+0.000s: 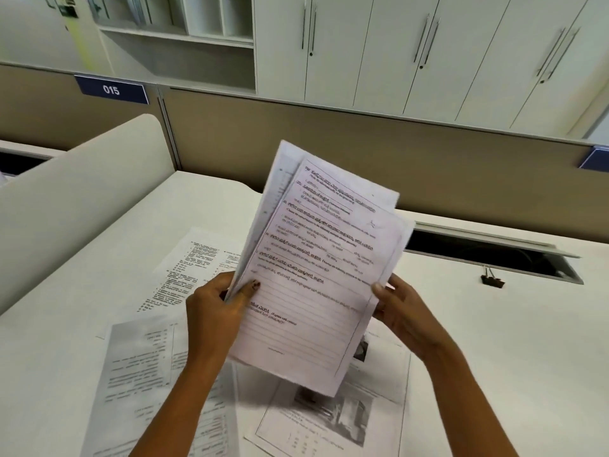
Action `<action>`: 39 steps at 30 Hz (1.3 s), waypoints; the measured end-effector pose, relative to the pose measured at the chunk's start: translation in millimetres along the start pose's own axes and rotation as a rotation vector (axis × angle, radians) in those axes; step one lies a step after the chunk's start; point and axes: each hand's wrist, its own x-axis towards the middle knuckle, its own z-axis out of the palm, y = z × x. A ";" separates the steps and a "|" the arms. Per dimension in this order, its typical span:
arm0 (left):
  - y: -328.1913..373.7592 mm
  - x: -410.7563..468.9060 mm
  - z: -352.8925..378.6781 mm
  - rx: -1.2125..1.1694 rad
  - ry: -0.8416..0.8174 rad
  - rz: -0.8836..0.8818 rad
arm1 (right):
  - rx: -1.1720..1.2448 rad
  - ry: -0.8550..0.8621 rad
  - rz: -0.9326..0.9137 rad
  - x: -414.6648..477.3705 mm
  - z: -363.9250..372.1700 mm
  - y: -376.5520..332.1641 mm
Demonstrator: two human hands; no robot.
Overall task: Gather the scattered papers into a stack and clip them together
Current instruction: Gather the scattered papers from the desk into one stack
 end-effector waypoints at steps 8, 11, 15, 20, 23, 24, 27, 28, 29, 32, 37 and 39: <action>-3.4 -17.1 13.0 -0.156 0.086 -0.004 | -0.250 0.442 -0.358 -6.5 60.0 -1.3; 1.5 -18.4 15.7 -0.197 0.116 0.050 | -0.257 0.495 -0.456 -13.4 71.3 -2.0; 0.8 -21.5 24.2 -0.185 0.144 0.081 | -0.244 0.546 -0.452 -22.1 77.1 13.2; -11.4 -27.1 35.2 -0.177 0.077 0.038 | -0.264 0.569 -0.383 -26.4 76.0 36.8; -15.8 -31.3 40.1 -0.139 0.024 -0.005 | -0.306 0.588 -0.344 -26.9 76.0 46.4; -15.9 -32.7 40.7 -0.128 0.019 -0.007 | -0.320 0.594 -0.343 -27.2 76.4 47.5; -15.5 -32.0 36.1 -0.091 0.011 0.024 | -0.325 0.605 -0.377 -27.9 77.3 46.3; -15.9 -30.2 32.4 -0.080 0.001 0.053 | -0.320 0.604 -0.386 -27.9 76.9 46.0; -15.7 -28.3 28.1 -0.072 -0.021 0.086 | -0.311 0.598 -0.392 -27.5 76.9 45.0; -17.6 -21.6 13.3 -0.023 -0.116 0.148 | -0.328 0.572 -0.410 -25.7 75.8 42.4; -26.8 -13.1 -6.6 -0.014 -0.071 0.062 | -0.465 0.387 -0.357 -13.3 80.7 27.4; -30.1 -12.6 -14.0 -0.095 0.001 -0.021 | -0.461 0.321 -0.278 -5.1 82.8 23.4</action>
